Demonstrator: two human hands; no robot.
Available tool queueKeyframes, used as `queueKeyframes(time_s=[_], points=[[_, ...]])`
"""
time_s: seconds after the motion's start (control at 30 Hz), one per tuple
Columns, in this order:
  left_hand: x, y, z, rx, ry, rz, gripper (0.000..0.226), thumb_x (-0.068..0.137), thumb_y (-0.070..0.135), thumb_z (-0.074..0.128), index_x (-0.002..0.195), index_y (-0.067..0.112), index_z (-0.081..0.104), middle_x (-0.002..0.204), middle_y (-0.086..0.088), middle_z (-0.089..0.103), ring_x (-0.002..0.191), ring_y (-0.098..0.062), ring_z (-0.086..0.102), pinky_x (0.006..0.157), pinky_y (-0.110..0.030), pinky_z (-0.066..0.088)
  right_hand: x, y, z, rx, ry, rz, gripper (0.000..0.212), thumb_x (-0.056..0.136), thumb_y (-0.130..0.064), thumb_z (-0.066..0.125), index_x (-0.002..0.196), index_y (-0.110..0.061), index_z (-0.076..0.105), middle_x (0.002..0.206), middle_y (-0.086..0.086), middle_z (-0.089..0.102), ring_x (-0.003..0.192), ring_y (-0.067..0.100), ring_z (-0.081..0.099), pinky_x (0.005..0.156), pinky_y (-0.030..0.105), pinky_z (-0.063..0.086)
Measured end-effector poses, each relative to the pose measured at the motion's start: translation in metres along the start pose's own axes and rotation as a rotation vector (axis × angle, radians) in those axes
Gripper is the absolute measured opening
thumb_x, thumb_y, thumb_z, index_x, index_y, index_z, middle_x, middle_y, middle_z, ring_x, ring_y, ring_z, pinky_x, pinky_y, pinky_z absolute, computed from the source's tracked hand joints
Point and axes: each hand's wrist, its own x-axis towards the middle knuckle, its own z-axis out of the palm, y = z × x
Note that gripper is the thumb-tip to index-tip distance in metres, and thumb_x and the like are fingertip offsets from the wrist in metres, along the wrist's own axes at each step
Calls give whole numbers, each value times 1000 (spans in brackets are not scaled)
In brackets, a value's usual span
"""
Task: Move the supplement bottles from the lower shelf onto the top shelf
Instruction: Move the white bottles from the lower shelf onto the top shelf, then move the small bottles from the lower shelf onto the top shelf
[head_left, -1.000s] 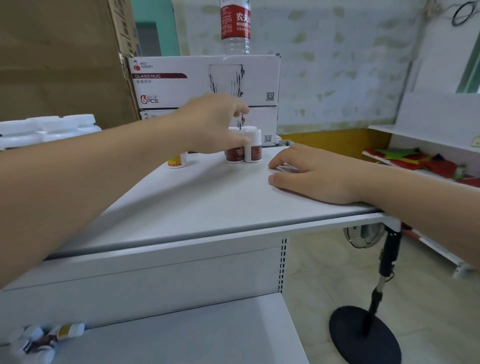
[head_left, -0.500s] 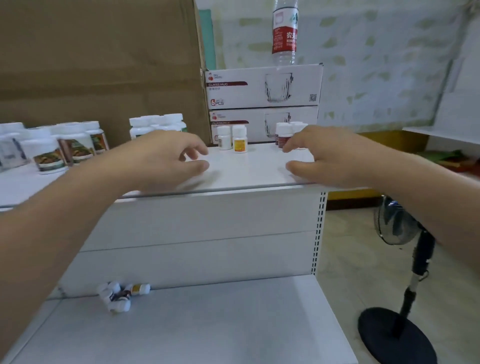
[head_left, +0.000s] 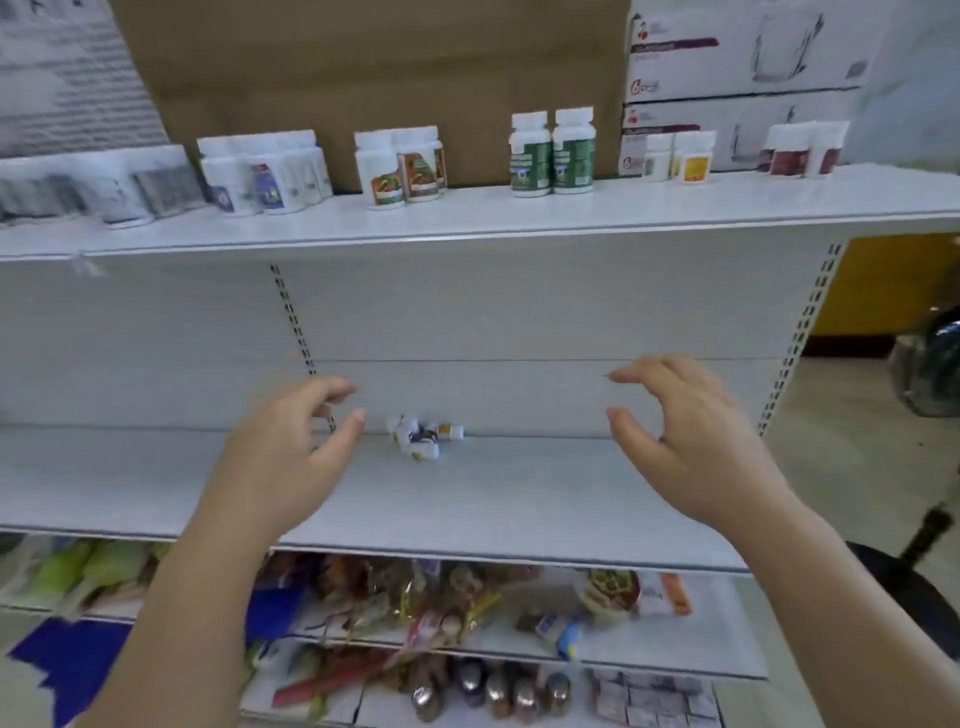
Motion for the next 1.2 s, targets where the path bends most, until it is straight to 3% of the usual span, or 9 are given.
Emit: queueKeyframes(time_s=[0.13, 0.33, 0.43, 0.57, 0.77, 0.9, 1.07, 1.2], points=[[-33, -53, -1, -49, -14, -175, 27, 93, 33, 57, 118, 25, 62, 110, 9, 64, 100, -11, 58, 84, -34, 46, -22, -24, 69, 116, -71, 36, 35, 91, -33, 54, 122, -19, 59, 123, -1, 54, 117, 21, 51, 99, 37, 41], [-67, -123, 25, -185, -28, -395, 26, 95, 27, 57, 120, 22, 63, 110, 7, 66, 94, -6, 60, 81, -28, 45, -39, -45, 167, 297, -203, 175, 30, 93, -27, 55, 122, -21, 58, 123, -6, 53, 111, 11, 51, 92, 24, 37], [-65, -154, 48, -234, -87, -468, 25, 95, 26, 57, 119, 21, 63, 108, 7, 66, 92, 0, 58, 82, -26, 45, -36, -38, 215, 364, -281, 278, 29, 94, -26, 54, 123, -22, 57, 124, -5, 54, 106, 6, 49, 87, 23, 38], [-36, -198, 79, -282, -135, -510, 24, 95, 25, 57, 119, 22, 63, 108, 8, 66, 96, -4, 60, 83, -25, 44, -11, -23, 276, 404, -303, 380, 28, 94, -24, 54, 122, -21, 58, 125, -2, 56, 104, 8, 54, 86, 23, 41], [50, -248, 146, -316, -165, -480, 23, 94, 18, 58, 117, 19, 63, 108, 5, 66, 93, -7, 60, 72, -9, 38, 57, -5, 362, 417, -342, 432, 31, 93, -23, 55, 124, -20, 57, 126, -1, 55, 99, 10, 55, 83, 21, 42], [106, -262, 210, -318, -221, -425, 28, 92, 15, 58, 119, 17, 62, 114, 2, 66, 102, -12, 61, 82, -20, 39, 102, -1, 417, 447, -328, 484, 36, 90, -18, 59, 125, -19, 55, 128, 1, 56, 103, 15, 59, 78, 22, 43], [164, -279, 279, -223, -320, -325, 41, 92, 11, 53, 133, 12, 53, 138, -5, 55, 121, -22, 54, 95, -26, 39, 138, -1, 475, 435, -352, 472, 49, 83, -18, 62, 130, -21, 49, 125, 8, 59, 109, 28, 59, 83, 31, 49], [194, -293, 313, -237, -384, -254, 43, 89, 5, 54, 131, 11, 54, 134, -9, 56, 111, -22, 58, 86, -26, 39, 140, 9, 506, 352, -292, 423, 49, 74, -36, 64, 119, -19, 55, 111, 9, 64, 100, 30, 59, 82, 33, 48]])
